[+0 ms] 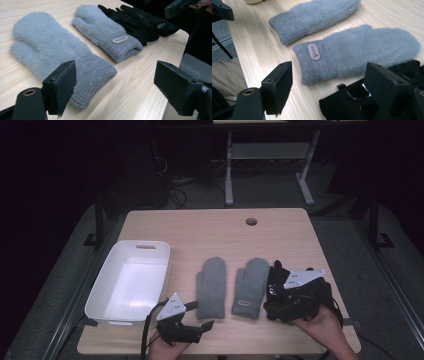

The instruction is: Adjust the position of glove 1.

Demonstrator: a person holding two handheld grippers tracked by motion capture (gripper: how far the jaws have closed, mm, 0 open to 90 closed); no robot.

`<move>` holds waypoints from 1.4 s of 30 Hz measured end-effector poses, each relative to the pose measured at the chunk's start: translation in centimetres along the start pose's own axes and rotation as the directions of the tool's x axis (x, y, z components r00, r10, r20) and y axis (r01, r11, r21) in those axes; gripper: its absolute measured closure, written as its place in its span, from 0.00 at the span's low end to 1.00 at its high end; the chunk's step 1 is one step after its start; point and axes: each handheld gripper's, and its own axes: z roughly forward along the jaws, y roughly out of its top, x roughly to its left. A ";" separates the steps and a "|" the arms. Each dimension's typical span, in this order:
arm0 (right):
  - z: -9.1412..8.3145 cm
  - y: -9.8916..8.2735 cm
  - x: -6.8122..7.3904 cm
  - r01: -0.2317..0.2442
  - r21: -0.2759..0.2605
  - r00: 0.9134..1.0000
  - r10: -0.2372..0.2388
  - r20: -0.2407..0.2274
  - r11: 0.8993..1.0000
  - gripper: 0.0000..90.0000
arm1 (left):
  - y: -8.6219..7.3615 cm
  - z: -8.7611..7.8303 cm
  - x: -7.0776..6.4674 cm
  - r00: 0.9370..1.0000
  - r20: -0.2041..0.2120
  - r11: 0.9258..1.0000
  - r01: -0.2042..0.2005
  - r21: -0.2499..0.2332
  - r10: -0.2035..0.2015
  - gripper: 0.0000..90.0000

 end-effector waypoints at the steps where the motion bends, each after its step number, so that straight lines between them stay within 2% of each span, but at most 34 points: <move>1: 0.0 0.0 0.0 0.000 0.000 1.000 0.000 0.000 1.000 0.24 | 0.0 0.0 0.0 1.000 0.000 1.000 0.000 0.000 0.000 0.20; 4: 0.4 0.9 -0.2 0.006 0.015 1.000 -0.005 -0.008 1.000 0.24 | 0.1 -0.1 0.0 1.000 0.000 1.000 -0.006 -0.003 0.006 0.20; 10: 1.8 3.3 -0.2 0.054 0.051 0.999 -0.053 -0.013 0.997 0.24 | 0.1 -0.4 -0.1 1.000 0.000 1.000 -0.004 -0.014 0.004 0.20; 13: 2.2 3.8 -0.3 0.058 0.069 0.998 -0.057 -0.015 0.996 0.24 | 0.1 -0.3 -0.1 1.000 0.000 1.000 -0.006 -0.010 0.006 0.20; 17: 3.1 4.6 -1.2 0.052 0.080 0.998 -0.050 -0.027 0.995 0.26 | 0.1 -0.2 0.0 1.000 0.002 1.000 -0.005 -0.005 0.005 0.20; 19: 4.0 5.2 -2.0 0.050 0.116 0.999 -0.048 -0.022 0.992 0.27 | 0.1 -0.3 0.0 1.000 0.003 1.000 -0.007 -0.001 0.007 0.20; 21: 4.4 5.3 -2.2 0.050 0.129 0.999 -0.047 -0.027 0.990 0.28 | 0.1 -0.2 -0.1 1.000 0.001 1.000 -0.001 -0.008 0.001 0.20; 22: 5.2 5.7 -2.7 0.067 0.156 0.998 -0.064 -0.024 0.985 0.30 | 0.1 -0.2 0.0 1.000 0.000 1.000 -0.005 -0.008 0.005 0.20; 24: 5.5 5.8 -2.8 0.068 0.158 0.998 -0.064 -0.026 0.985 0.31 | 0.1 -0.2 0.0 1.000 0.001 1.000 -0.005 -0.009 0.005 0.20; 25: 6.4 6.0 -3.3 0.096 0.192 0.995 -0.093 -0.025 0.977 0.33 | 0.1 -0.2 -0.1 1.000 0.001 1.000 -0.001 -0.007 0.001 0.20; 27: 7.2 6.1 -3.6 0.106 0.223 0.994 -0.102 -0.029 0.969 0.34 | 0.1 -0.2 -0.1 1.000 0.006 1.000 0.004 -0.010 -0.004 0.20; 31: 8.5 6.0 -4.2 0.103 0.253 0.995 -0.096 -0.041 0.962 0.38 | 0.1 -0.2 -0.1 1.000 0.007 1.000 -0.001 -0.007 0.001 0.20; 32: 9.3 5.9 -4.5 0.114 0.289 0.993 -0.109 -0.036 0.950 0.41 | 0.1 -0.2 -0.1 1.000 0.007 1.000 -0.003 -0.004 0.003 0.20; 33: 9.3 5.9 -4.5 0.114 0.289 0.993 -0.109 -0.036 0.950 0.41 | 0.1 -0.1 -0.1 1.000 0.006 1.000 -0.003 -0.006 0.003 0.20; 35: 10.0 5.8 -4.7 0.117 0.321 0.993 -0.113 -0.031 0.940 0.42 | 0.0 -0.1 0.0 1.000 0.004 1.000 -0.004 -0.002 0.004 0.20; 36: 10.7 5.5 -4.9 0.123 0.361 0.992 -0.122 -0.024 0.925 0.44 | 0.0 -0.1 0.0 1.000 0.006 1.000 -0.001 -0.001 0.001 0.20; 37: 10.7 5.5 -4.9 0.123 0.361 0.992 -0.122 -0.024 0.925 0.44 | 0.0 -0.1 0.0 1.000 0.006 1.000 -0.001 -0.001 0.001 0.20; 38: 11.4 5.1 -4.8 0.116 0.374 0.993 -0.121 -0.010 0.920 0.44 | 0.0 -0.2 0.0 1.000 0.005 1.000 0.001 -0.006 -0.001 0.20; 41: 11.6 5.0 -4.5 0.115 0.373 0.992 -0.129 0.014 0.921 0.47 | 0.0 -0.3 0.0 1.000 0.003 1.000 -0.005 -0.014 0.005 0.20; 42: 11.7 5.0 -4.1 0.122 0.387 0.989 -0.144 0.029 0.914 0.50 | 0.1 -0.2 -0.1 1.000 0.002 1.000 -0.006 -0.013 0.006 0.20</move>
